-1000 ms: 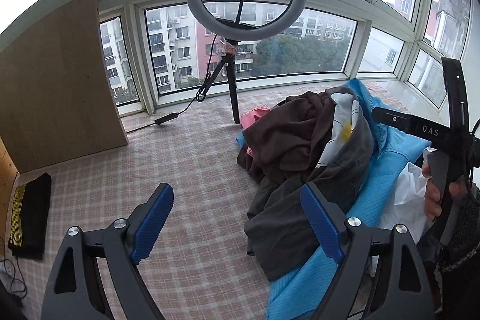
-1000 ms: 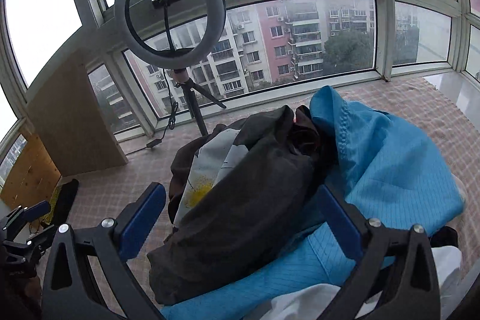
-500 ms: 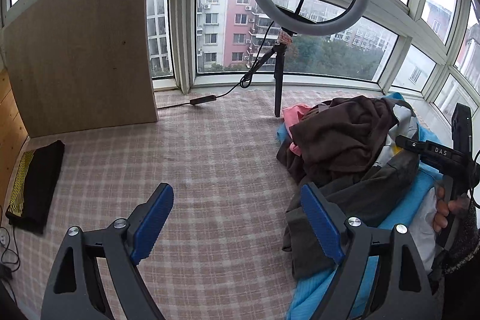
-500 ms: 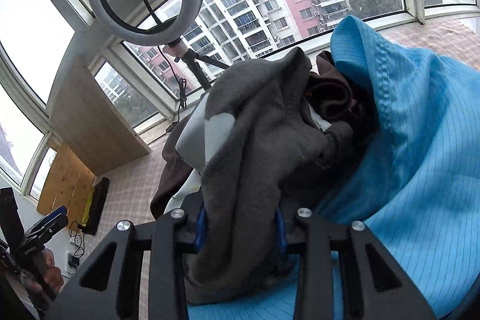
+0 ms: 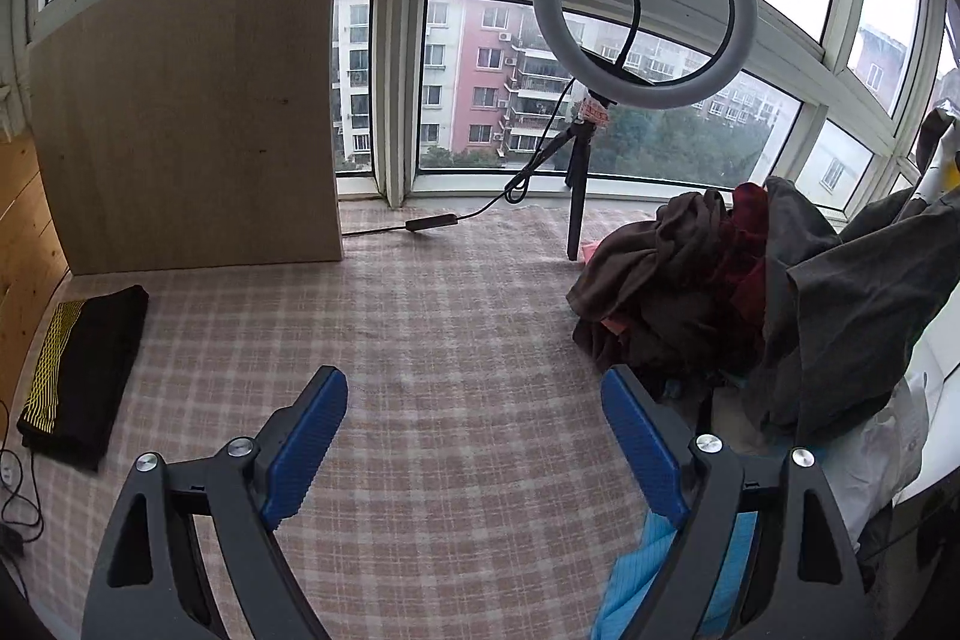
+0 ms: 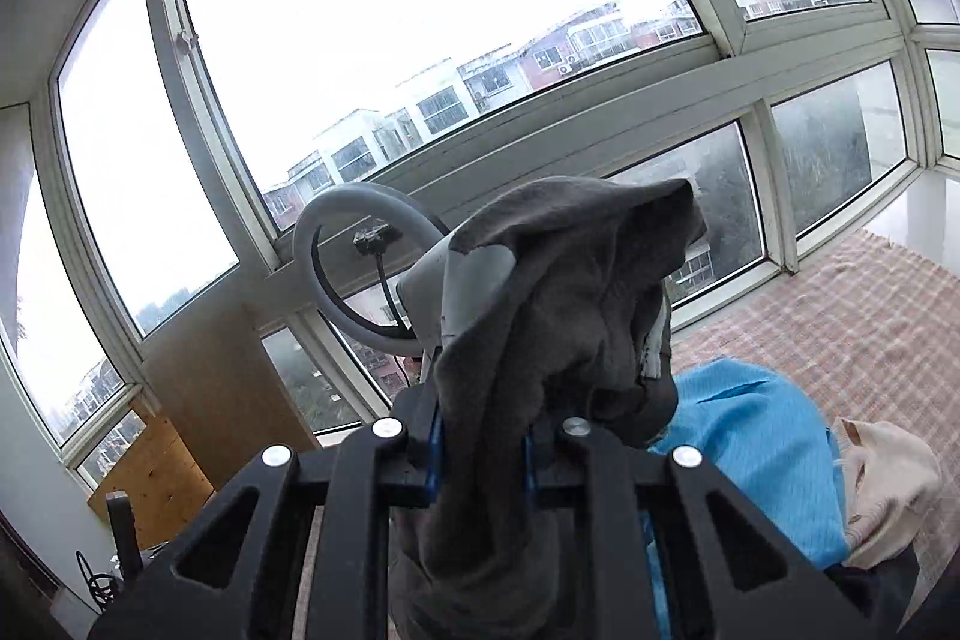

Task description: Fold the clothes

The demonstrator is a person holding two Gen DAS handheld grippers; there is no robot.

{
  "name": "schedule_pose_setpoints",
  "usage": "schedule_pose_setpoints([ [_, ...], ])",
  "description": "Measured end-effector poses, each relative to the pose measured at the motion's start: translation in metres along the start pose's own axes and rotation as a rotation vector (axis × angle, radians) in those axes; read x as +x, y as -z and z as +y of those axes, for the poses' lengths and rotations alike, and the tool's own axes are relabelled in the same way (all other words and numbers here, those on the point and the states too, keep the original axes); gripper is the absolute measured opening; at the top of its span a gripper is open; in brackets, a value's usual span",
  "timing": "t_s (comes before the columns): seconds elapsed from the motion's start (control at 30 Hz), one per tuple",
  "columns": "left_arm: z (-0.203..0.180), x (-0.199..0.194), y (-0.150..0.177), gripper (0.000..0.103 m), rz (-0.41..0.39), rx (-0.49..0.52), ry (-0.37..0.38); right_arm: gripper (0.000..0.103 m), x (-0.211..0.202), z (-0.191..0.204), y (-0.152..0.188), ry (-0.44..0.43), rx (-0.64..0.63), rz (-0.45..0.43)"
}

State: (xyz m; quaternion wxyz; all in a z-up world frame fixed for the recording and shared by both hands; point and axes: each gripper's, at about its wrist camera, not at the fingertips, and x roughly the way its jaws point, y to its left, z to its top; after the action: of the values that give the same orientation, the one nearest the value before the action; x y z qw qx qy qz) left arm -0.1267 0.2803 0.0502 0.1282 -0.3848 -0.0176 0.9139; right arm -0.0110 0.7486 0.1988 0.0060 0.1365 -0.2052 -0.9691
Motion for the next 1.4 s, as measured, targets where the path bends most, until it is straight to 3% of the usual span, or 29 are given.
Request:
schedule_pose_setpoints([
  [0.13,0.016,-0.009,0.002,0.086,-0.022,-0.013,0.013,0.018,-0.034,0.046,-0.037,-0.045,-0.082,-0.052],
  [0.23,0.036,-0.019,0.002,0.086,-0.034,-0.026,0.021,0.018,-0.043,0.09,-0.042,-0.099,-0.136,-0.034],
  [0.4,0.081,-0.05,0.004,0.086,-0.07,-0.029,0.003,0.018,-0.027,0.184,-0.026,-0.254,-0.194,0.017],
  [0.53,0.136,-0.081,0.01,0.087,-0.105,-0.037,-0.061,0.02,0.021,0.272,0.015,-0.382,-0.202,0.163],
  [0.57,0.151,-0.087,0.013,0.087,-0.108,-0.04,-0.081,0.03,0.044,0.298,0.035,-0.386,-0.222,0.237],
  [0.6,0.165,-0.092,0.016,0.087,-0.108,-0.041,-0.106,0.062,0.069,0.324,0.057,-0.388,-0.251,0.325],
  [0.63,0.18,-0.096,0.019,0.087,-0.106,-0.044,-0.131,0.076,0.093,0.349,0.088,-0.38,-0.303,0.437],
  [0.7,0.207,-0.097,0.027,0.087,-0.076,-0.053,-0.158,0.079,0.13,0.374,0.143,-0.297,-0.383,0.579],
  [0.77,0.229,-0.088,0.036,0.087,-0.033,-0.069,-0.144,0.078,0.147,0.369,0.18,-0.241,-0.384,0.625],
  [0.83,0.239,-0.07,0.045,0.087,0.033,-0.055,-0.113,0.078,0.152,0.34,0.201,-0.168,-0.321,0.625],
  [0.97,0.224,-0.02,0.064,0.087,0.167,0.041,-0.022,0.078,0.158,0.272,0.248,0.083,-0.27,0.674],
  [1.07,0.207,0.018,0.075,0.087,0.242,0.06,0.038,0.078,0.17,0.225,0.284,0.239,-0.278,0.734],
  [1.13,0.197,0.042,0.082,0.087,0.282,0.062,0.065,0.078,0.185,0.208,0.306,0.266,-0.288,0.775],
  [1.3,0.176,0.091,0.094,0.085,0.38,0.049,0.038,0.078,0.222,0.189,0.353,0.29,-0.323,0.897],
  [1.4,0.17,0.101,0.098,0.082,0.409,0.041,0.071,0.078,0.226,0.189,0.364,0.209,-0.301,0.919],
])
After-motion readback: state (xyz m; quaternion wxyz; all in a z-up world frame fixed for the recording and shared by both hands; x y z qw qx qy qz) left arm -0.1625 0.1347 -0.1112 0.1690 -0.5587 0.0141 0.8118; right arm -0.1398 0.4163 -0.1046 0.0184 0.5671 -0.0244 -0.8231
